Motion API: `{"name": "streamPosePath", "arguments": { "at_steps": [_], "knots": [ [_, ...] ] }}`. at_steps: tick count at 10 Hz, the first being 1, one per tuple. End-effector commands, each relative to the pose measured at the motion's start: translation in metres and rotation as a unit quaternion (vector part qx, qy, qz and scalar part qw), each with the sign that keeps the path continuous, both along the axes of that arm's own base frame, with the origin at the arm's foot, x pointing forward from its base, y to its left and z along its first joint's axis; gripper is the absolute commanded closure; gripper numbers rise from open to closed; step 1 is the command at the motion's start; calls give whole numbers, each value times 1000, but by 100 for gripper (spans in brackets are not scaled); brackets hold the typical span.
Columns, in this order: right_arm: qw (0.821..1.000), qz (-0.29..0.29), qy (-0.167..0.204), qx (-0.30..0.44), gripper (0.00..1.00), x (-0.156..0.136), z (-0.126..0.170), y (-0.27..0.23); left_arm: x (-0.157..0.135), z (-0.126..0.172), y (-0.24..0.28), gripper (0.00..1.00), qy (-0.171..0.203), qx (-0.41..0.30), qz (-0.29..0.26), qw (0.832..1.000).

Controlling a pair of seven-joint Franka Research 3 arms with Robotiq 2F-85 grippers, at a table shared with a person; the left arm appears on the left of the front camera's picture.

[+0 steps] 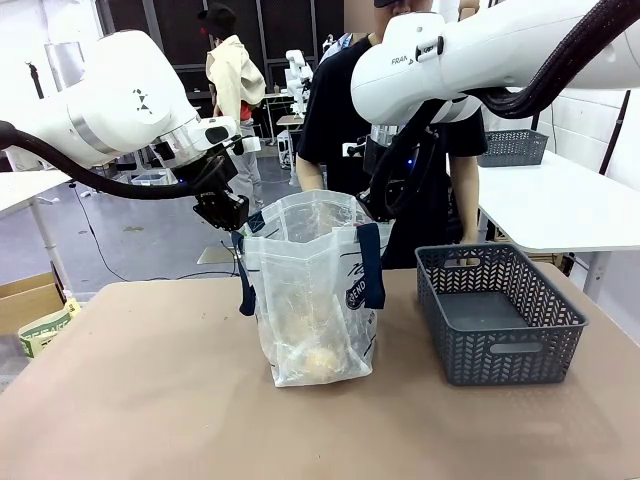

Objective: Transfer purchased items from the store into the shopping bag.
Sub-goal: Move the Reusable shopping bag to the right side of the table.

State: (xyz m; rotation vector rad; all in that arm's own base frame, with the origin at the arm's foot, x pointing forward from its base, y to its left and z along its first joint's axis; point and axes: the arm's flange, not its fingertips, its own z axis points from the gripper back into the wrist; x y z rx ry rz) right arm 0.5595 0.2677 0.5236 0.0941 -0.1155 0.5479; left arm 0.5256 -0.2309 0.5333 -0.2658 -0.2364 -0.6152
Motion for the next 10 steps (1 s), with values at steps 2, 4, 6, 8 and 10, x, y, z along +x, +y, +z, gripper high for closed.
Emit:
{"name": "streamPosePath", "arguments": {
  "at_steps": [2,4,6,8,10],
  "knots": [
    [1000,-1,2,-1,100,0,-1,-1,-1,-1,-1,100,3,0,5,1000],
    [1000,-1,2,-1,100,0,-1,-1,-1,-1,-1,100,3,0,5,1000],
    [1000,-1,2,-1,100,0,-1,-1,-1,-1,-1,100,3,0,5,1000],
    [1000,-1,2,-1,100,0,-1,-1,-1,-1,-1,100,3,0,5,1000],
    [1000,-1,2,-1,100,0,-1,-1,-1,-1,-1,100,3,0,5,1000]
  ]
}}
